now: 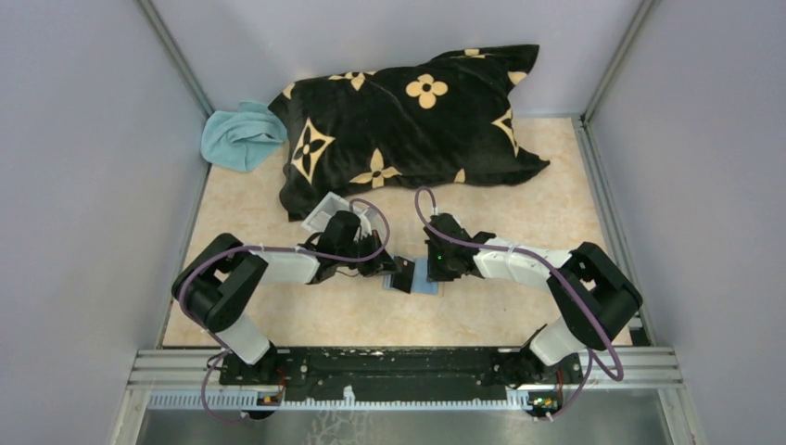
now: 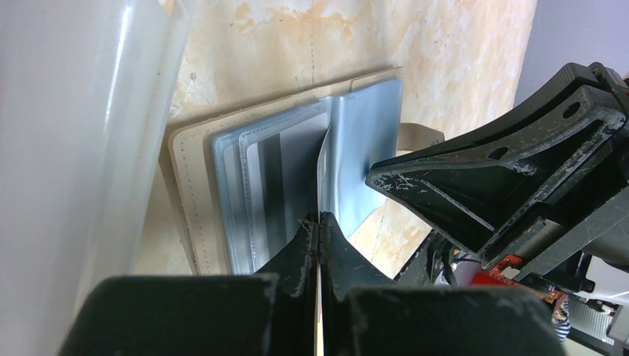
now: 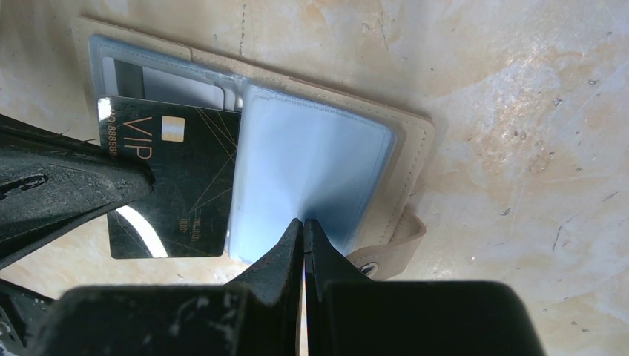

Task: Put the credit cards into the card holder
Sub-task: Place the credit card in the card holder.

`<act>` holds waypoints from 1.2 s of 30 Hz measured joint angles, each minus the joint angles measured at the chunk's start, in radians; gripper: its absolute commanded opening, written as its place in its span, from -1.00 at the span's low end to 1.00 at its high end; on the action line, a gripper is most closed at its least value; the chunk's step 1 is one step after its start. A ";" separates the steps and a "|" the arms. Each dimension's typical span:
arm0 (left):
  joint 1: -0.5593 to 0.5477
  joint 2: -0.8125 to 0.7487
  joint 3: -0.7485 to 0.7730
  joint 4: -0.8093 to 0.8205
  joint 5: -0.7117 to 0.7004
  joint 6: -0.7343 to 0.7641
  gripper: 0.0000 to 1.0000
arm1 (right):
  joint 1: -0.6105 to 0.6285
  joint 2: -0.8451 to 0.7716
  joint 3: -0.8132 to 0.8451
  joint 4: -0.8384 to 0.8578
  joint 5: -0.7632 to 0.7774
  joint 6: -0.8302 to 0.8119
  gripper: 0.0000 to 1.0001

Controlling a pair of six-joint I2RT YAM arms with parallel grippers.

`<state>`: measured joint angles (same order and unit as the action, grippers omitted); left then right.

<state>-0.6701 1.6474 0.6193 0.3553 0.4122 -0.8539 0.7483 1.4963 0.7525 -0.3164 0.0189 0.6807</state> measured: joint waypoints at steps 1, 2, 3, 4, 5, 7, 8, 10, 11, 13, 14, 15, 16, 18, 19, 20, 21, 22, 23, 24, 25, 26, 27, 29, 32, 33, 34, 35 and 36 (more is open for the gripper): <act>0.000 0.000 0.000 0.003 0.001 -0.002 -1.00 | 0.000 0.000 0.000 0.000 0.001 0.000 -1.00; 0.000 0.000 0.000 0.004 0.002 -0.004 -1.00 | 0.001 0.000 0.000 0.000 0.002 0.000 -1.00; 0.000 0.000 0.000 0.004 0.002 -0.006 -1.00 | 0.001 0.000 0.000 0.000 0.002 0.000 -1.00; 0.000 0.000 0.000 0.005 0.004 -0.008 -1.00 | 0.002 0.000 0.000 0.000 0.003 0.000 -1.00; 0.000 0.000 0.000 0.004 0.004 -0.010 -1.00 | 0.002 0.000 0.000 0.000 0.004 -0.001 -1.00; 0.000 -0.002 0.000 0.004 0.004 -0.014 -1.00 | 0.002 0.000 0.000 0.000 0.004 -0.003 -1.00; 0.001 -0.006 -0.001 0.004 0.003 -0.018 -1.00 | 0.002 0.000 0.000 0.000 0.004 -0.004 -1.00; 0.001 -0.019 -0.005 0.004 0.003 -0.020 -1.00 | 0.002 0.000 0.000 0.000 0.003 -0.005 -1.00; 0.001 -0.027 -0.007 0.004 0.000 -0.022 -1.00 | 0.002 0.000 0.000 0.000 0.003 -0.005 -1.00; 0.001 -0.044 -0.012 0.004 -0.002 -0.027 -1.00 | 0.002 0.000 0.000 0.000 0.003 -0.007 -1.00; 0.001 -0.051 -0.014 0.004 -0.003 -0.029 -1.00 | 0.002 0.000 0.000 0.000 0.003 -0.007 -1.00; 0.001 -0.057 -0.016 0.004 -0.004 -0.033 -1.00 | 0.002 0.000 0.000 0.000 0.003 -0.008 -1.00; 0.001 -0.060 -0.018 0.005 -0.004 -0.034 -1.00 | 0.002 0.000 0.000 0.000 0.003 -0.008 -1.00; 0.001 -0.061 -0.018 0.005 -0.004 -0.037 -1.00 | 0.002 0.001 0.000 0.000 0.003 -0.008 -1.00; 0.001 -0.061 -0.019 0.005 -0.004 -0.040 -1.00 | 0.002 0.001 0.000 0.000 0.003 -0.008 -1.00; 0.001 -0.061 -0.021 0.006 -0.004 -0.043 -1.00 | 0.002 0.001 0.000 0.001 0.003 -0.009 -1.00; 0.001 -0.061 -0.024 0.009 -0.003 -0.045 -1.00 | 0.002 0.001 0.000 0.001 0.003 -0.010 -1.00; 0.001 -0.061 -0.026 0.012 -0.003 -0.047 -1.00 | 0.002 0.001 0.000 0.001 0.003 -0.011 -1.00; 0.001 -0.061 -0.029 0.016 -0.003 -0.050 -1.00 | 0.002 0.001 0.000 0.001 0.003 -0.013 -1.00; 0.001 -0.060 -0.030 0.019 -0.003 -0.051 -1.00 | 0.002 0.001 0.000 0.001 0.003 -0.014 -1.00; 0.001 -0.059 -0.031 0.024 -0.003 -0.053 -1.00 | 0.002 0.001 0.000 0.001 0.003 -0.016 -1.00; 0.001 -0.058 -0.031 0.028 -0.003 -0.055 -1.00 | 0.002 0.001 0.000 0.001 0.003 -0.016 -1.00; 0.001 -0.055 -0.031 0.033 -0.002 -0.058 -1.00 | 0.002 0.001 0.000 0.001 0.003 -0.017 -1.00; 0.001 -0.047 -0.031 0.045 0.001 -0.063 -1.00 | 0.002 0.001 0.000 0.002 0.003 -0.018 -1.00; 0.001 -0.033 -0.031 0.051 0.005 -0.069 -1.00 | 0.002 0.001 0.000 0.002 0.003 -0.018 -1.00; 0.000 -0.029 -0.031 0.051 0.005 -0.069 -1.00 | 0.002 0.001 0.000 0.002 0.003 -0.019 -1.00; 0.000 -0.025 -0.031 0.052 0.007 -0.070 -1.00 | 0.002 0.001 0.000 0.002 0.003 -0.019 -1.00; 0.000 -0.022 -0.031 0.053 0.008 -0.070 -1.00 | 0.002 0.001 0.000 0.002 0.003 -0.019 -1.00; 0.000 -0.018 -0.031 0.054 0.008 -0.070 -1.00 | 0.002 0.001 0.000 0.002 0.003 -0.019 -1.00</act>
<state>-0.6697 1.6299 0.5884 0.4095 0.4202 -0.9237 0.7506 1.4971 0.7525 -0.3145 0.0216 0.6621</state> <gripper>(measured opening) 0.006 0.004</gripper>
